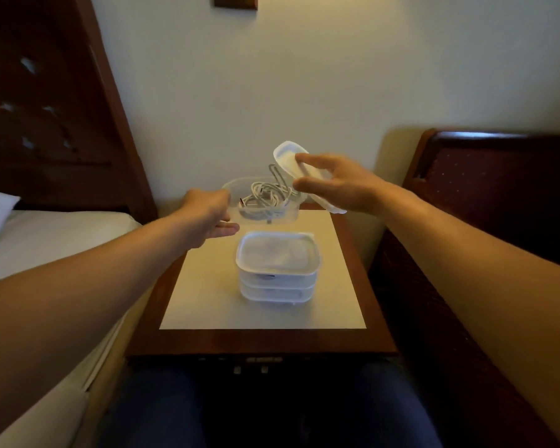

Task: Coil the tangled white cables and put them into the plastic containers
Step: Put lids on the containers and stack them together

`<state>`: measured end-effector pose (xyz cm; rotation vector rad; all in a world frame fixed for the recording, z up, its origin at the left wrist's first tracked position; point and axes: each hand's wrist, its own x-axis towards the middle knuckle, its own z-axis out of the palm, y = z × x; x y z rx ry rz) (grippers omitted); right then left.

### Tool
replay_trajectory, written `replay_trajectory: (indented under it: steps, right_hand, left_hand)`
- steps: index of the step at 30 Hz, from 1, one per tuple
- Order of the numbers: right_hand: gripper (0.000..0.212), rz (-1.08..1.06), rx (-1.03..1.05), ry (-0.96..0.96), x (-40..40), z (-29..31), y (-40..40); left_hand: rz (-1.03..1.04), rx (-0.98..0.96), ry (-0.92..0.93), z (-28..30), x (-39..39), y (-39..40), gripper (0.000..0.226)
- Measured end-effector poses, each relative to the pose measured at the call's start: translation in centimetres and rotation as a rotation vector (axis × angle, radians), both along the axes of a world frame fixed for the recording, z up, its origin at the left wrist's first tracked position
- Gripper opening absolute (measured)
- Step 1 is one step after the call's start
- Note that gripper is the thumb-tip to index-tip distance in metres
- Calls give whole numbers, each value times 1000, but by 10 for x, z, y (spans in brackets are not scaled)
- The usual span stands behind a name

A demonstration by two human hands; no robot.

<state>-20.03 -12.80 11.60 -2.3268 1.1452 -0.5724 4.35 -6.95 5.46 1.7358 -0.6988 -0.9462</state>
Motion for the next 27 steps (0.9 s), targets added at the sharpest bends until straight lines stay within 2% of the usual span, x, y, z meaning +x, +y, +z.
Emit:
replay_trajectory:
  steps: [7,10,16,20,24,27]
  right_hand:
    - [70,84,-100,240,4,-3,35]
    - [74,104,-96,274,7,-12,40]
    - [72,136,-89,325,20,-26,44]
    - [74,146,-43,334,23,-30,39]
    - [70,173,6,347,27,-30,35]
    - [70,185,36,385,31,-29,36]
  left_hand:
    - [-80,80,-29,-3,-28,44,23]
    - [-66,123,-51,-2,-38,54,17]
    - [-95,123,-47,-4,-40,56,24]
    - [-188,161,-22,1,-36,54,10]
    - [-264,224,16,6,-24,55,13]
    - [-329,233,87,9,-18,58,29]
